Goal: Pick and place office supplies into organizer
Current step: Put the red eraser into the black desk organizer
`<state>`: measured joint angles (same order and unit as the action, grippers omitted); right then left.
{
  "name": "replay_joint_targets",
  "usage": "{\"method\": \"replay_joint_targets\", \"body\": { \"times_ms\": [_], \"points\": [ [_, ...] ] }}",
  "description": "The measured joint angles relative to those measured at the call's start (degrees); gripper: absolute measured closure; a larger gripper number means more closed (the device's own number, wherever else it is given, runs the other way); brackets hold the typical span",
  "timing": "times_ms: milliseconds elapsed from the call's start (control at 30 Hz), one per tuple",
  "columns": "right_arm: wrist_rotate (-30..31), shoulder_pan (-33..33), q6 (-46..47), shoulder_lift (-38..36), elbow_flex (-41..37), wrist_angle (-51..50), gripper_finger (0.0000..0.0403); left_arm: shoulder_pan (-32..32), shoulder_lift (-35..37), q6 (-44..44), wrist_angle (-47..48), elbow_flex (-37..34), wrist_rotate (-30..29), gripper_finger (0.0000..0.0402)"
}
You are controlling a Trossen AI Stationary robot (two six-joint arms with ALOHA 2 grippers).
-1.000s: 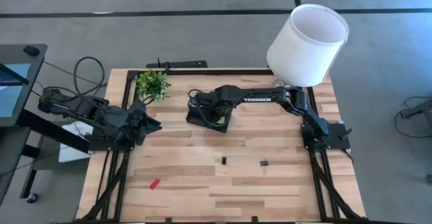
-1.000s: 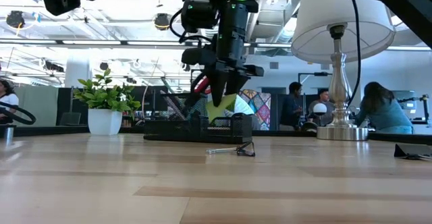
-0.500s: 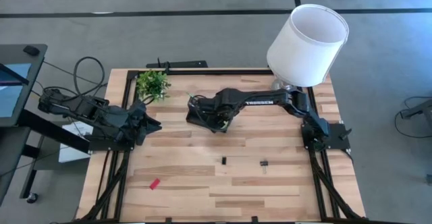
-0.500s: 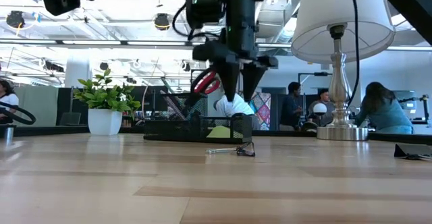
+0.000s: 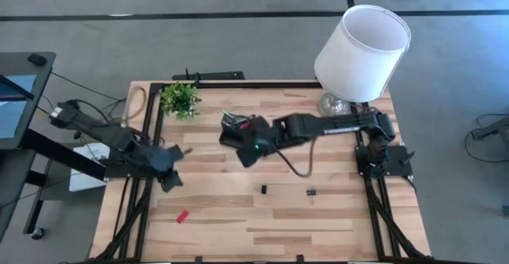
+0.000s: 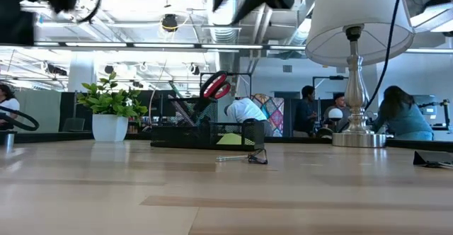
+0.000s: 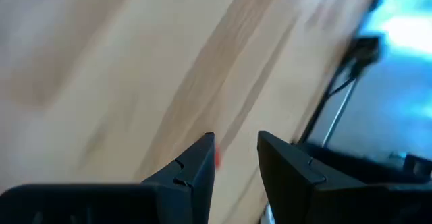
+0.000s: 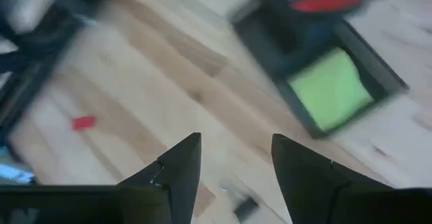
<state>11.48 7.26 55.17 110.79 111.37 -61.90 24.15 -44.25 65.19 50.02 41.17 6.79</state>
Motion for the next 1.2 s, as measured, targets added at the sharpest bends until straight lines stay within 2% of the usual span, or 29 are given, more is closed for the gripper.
{"method": "replay_joint_targets", "body": {
  "times_ms": [100, 267, 433, 633, 767, 833, 933, 1200],
  "points": [
    [4.1, 3.5, -2.8, -0.6, 0.0, 2.1, 0.0233, 7.0, -3.4, 8.3, -2.1, -2.7, 1.8, 0.0294],
    [8.3, 7.2, -4.6, -0.5, -0.1, 2.2, 0.024, 19.2, -11.2, 16.8, -5.0, -3.1, 1.9, 0.0294],
    [8.4, 8.1, -4.6, 0.2, -0.2, 2.2, 0.0246, 25.0, -20.4, 20.0, -12.4, -3.1, 1.5, 0.0293],
    [8.3, 7.5, -4.6, 0.1, -0.1, 2.9, 0.0254, 25.7, -32.2, 13.6, -23.2, -3.1, 2.1, 0.027],
    [8.0, 7.7, -4.2, 0.1, -0.1, 3.5, 0.0259, 24.3, -37.5, 11.5, -23.8, -3.0, 5.9, 0.0244],
    [7.7, 8.1, -4.6, 0.1, -0.1, 4.3, 0.026, 23.8, -38.6, 11.3, -21.5, -3.0, 6.1, 0.0231],
    [7.4, 8.7, -4.6, 0.1, -0.1, 4.0, 0.0262, 22.8, -39.2, 11.7, -19.4, -3.0, 3.3, 0.0215],
    [7.4, 10.0, -4.7, 0.1, -0.1, 3.8, 0.026, 20.3, -39.1, 12.0, -22.6, -3.0, 1.4, 0.0204]
  ]
}}
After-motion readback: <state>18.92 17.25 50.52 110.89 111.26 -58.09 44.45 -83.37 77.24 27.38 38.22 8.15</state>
